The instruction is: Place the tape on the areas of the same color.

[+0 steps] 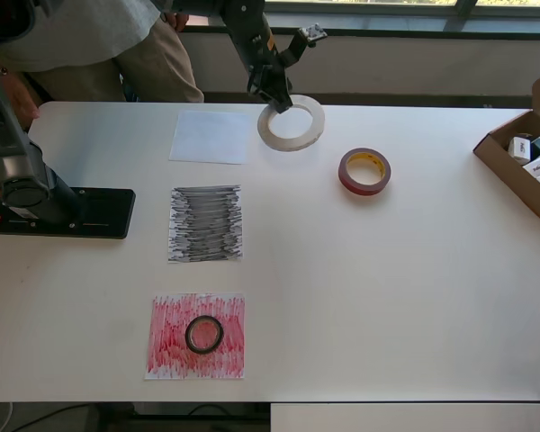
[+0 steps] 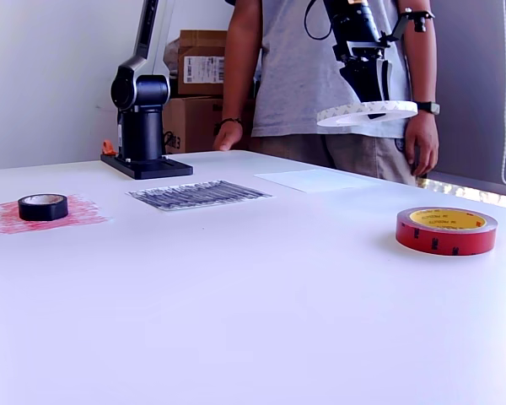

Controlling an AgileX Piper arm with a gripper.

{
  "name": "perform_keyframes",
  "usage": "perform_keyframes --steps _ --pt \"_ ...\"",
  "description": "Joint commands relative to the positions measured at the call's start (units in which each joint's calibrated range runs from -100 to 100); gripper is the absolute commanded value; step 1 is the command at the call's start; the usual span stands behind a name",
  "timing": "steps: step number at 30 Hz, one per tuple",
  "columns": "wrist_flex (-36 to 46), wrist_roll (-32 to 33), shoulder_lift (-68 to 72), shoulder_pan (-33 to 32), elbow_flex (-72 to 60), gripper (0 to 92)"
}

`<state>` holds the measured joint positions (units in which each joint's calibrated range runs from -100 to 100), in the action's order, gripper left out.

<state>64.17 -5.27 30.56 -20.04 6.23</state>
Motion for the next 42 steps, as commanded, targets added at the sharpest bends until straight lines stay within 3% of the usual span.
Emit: perform_keyframes --steps 1,10,42 --pt "-8.46 -0.86 -8.67 -6.18 21.90 0.0" --pt "-15.59 -1.59 -9.14 -10.20 27.89 0.0" --pt "-18.30 -2.58 -5.02 -15.17 31.35 0.0"
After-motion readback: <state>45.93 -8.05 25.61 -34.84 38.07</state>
